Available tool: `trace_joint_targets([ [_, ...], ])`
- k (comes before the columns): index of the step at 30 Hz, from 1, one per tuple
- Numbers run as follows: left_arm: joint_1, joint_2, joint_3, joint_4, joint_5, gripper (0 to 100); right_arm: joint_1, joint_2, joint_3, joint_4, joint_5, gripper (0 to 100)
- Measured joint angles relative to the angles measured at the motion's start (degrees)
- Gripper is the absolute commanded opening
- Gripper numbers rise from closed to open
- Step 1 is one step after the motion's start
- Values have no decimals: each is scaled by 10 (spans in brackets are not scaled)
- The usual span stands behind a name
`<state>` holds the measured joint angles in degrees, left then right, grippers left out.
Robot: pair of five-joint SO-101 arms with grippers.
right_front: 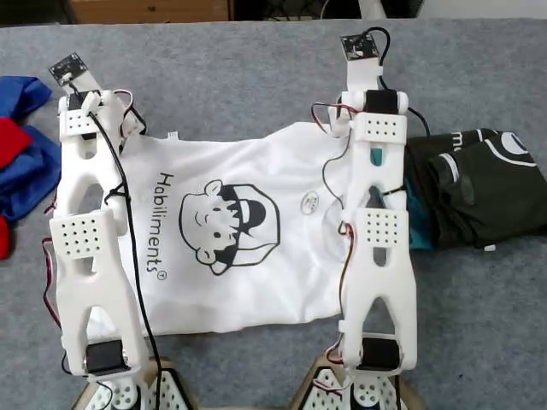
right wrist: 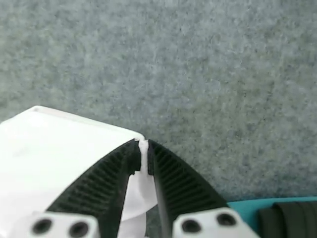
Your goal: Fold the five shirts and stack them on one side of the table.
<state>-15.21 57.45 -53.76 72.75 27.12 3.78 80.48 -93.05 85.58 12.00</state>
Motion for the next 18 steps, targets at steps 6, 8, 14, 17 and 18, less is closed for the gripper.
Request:
trace_joint_targets([
  [6, 1, 4, 0, -17, -20, 123, 0, 0, 0, 0, 0, 11],
  [8, 1, 11, 0, -29, -26, 127, 0, 0, 0, 0, 0, 11],
  [14, 2, 11, 0, -33, -31, 196, 0, 0, 0, 0, 0, 11],
  [17, 2, 11, -4, -20, -31, 230, 0, 0, 0, 0, 0, 11],
  [18, 2, 16, -11, -14, -31, 230, 0, 0, 0, 0, 0, 11],
])
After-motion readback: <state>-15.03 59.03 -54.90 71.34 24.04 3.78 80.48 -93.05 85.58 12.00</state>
